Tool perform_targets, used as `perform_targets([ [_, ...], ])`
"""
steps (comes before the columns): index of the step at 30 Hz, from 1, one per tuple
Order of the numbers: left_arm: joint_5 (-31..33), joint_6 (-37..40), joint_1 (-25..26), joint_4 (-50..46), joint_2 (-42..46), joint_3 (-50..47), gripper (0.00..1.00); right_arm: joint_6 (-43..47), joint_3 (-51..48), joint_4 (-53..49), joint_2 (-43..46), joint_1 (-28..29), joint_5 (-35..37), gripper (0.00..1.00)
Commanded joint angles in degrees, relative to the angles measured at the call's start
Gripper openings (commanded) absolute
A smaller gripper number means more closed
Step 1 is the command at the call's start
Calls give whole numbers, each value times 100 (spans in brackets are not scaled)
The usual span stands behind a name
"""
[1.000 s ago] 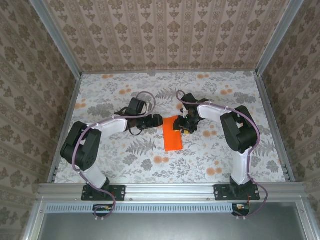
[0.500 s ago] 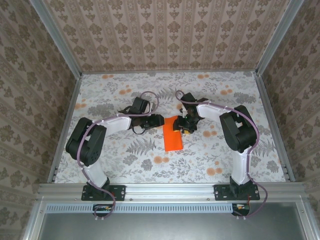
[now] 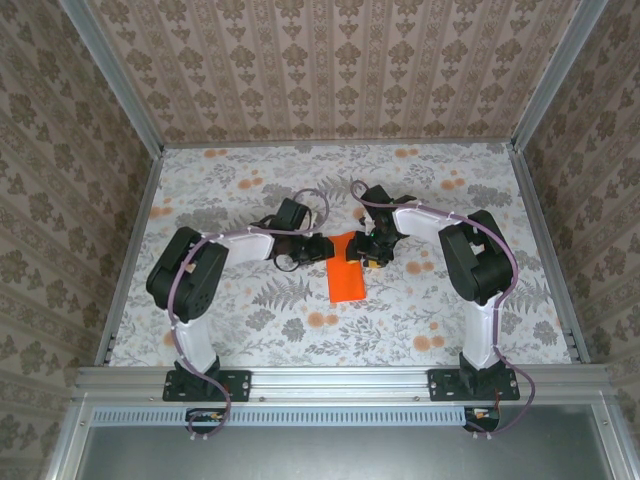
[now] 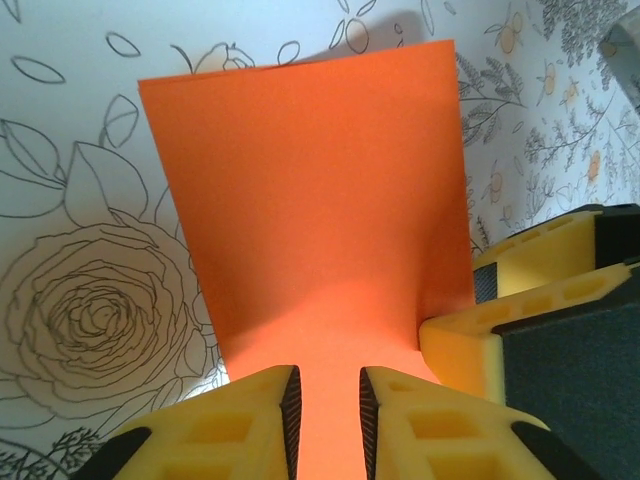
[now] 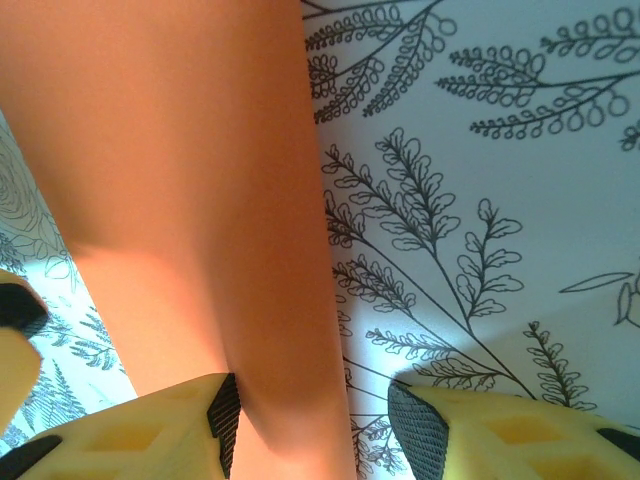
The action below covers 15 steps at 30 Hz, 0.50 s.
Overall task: Fold a paper plane with a square sheet of paper (pick it up from the middle)
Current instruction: Hold the square sheet of paper at the center of the table.
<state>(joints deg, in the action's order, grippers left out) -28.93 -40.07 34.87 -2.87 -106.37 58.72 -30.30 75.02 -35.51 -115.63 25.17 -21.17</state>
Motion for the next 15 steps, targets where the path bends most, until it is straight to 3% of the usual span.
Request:
perform_targets([
  [1, -186, -53, 76, 77, -154, 198, 23, 29, -466, 553, -1164, 164, 886, 54],
  [15, -67, -22, 158, -195, -434, 232, 9, 10, -499, 604, -1149, 164, 851, 54],
])
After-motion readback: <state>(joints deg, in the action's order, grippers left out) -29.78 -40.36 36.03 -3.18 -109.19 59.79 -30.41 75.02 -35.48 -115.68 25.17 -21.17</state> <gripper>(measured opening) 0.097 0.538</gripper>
